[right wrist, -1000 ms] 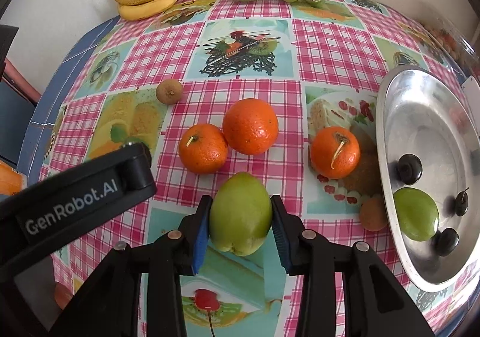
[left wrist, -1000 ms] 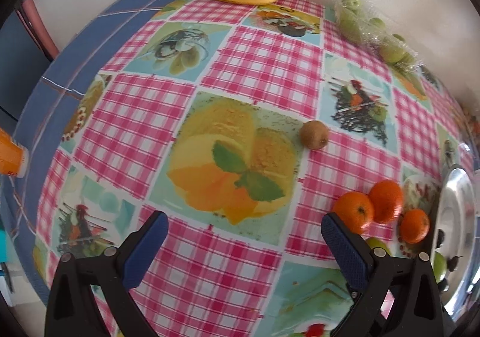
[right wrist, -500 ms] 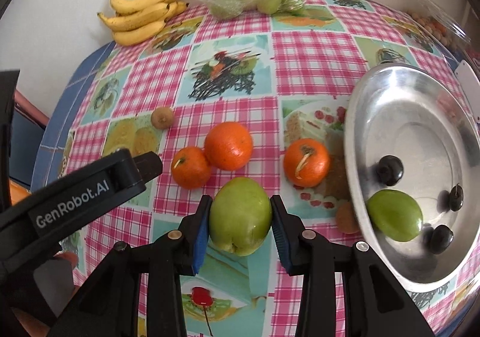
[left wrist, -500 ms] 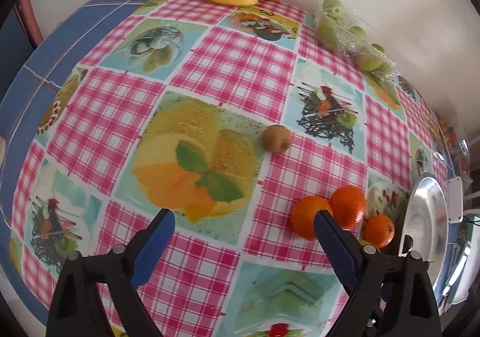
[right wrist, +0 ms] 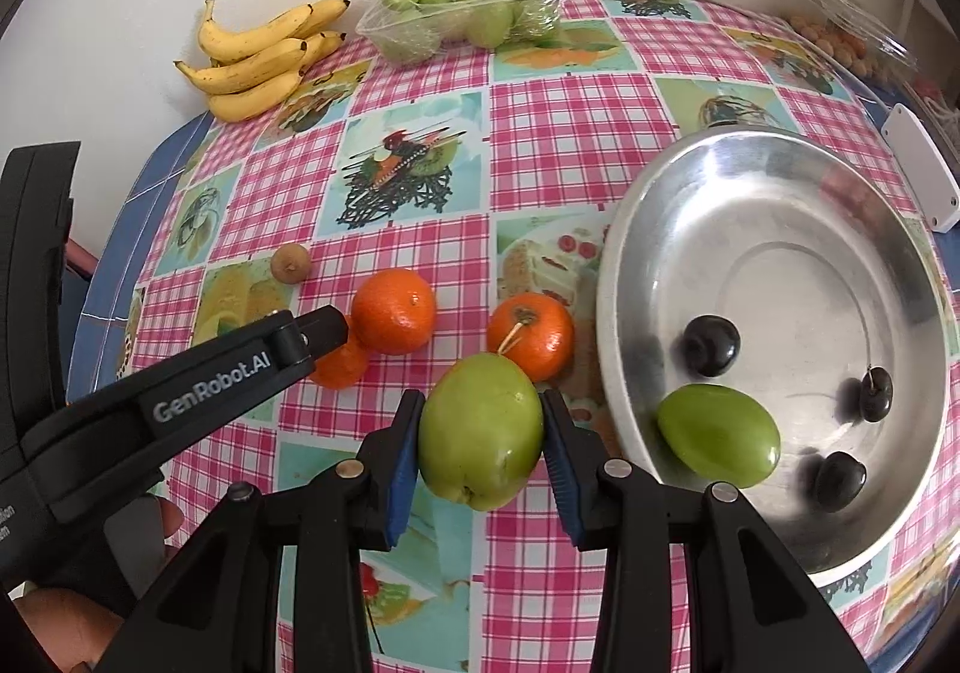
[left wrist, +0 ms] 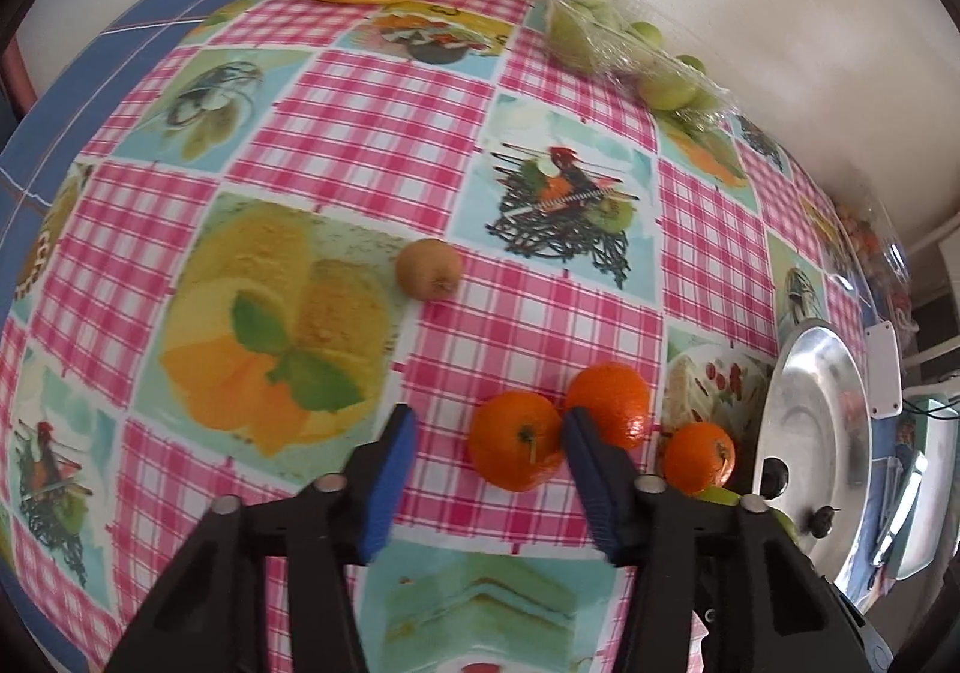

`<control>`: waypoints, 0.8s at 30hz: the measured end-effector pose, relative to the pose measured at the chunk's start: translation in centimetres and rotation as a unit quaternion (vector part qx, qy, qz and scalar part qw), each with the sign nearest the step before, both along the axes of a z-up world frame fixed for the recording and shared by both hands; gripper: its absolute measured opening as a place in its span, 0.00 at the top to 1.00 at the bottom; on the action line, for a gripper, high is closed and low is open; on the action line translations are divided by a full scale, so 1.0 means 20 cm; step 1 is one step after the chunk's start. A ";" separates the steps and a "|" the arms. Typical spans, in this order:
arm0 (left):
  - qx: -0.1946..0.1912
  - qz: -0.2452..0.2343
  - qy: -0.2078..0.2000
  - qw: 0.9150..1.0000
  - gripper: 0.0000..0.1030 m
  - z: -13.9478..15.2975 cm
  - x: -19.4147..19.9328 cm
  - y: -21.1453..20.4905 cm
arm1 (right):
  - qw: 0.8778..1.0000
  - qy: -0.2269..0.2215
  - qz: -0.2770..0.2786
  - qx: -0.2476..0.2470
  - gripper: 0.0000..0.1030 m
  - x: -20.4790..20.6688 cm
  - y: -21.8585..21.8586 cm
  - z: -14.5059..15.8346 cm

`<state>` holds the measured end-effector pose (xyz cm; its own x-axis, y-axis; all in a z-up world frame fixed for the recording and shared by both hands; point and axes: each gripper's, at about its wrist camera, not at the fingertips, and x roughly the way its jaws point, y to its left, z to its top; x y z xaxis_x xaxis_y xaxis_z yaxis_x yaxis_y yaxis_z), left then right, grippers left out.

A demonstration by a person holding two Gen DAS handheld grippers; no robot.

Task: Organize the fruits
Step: 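Hold the pear in the right tool while the left tool grasps a tangerine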

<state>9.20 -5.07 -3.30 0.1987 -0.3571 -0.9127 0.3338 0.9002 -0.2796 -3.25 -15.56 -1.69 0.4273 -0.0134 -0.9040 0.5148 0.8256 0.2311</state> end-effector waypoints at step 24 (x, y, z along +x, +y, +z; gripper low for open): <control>-0.014 0.031 0.004 0.999 0.79 0.02 0.01 0.05 | 1.000 -0.012 -0.007 0.021 0.61 -0.04 -0.02 0.02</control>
<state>9.46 -4.16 -2.83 0.2145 -0.3706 -0.9037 0.2757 0.9106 -0.3079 -4.04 -15.89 -1.33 0.4488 0.0192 -0.8934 0.5197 0.8077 0.2784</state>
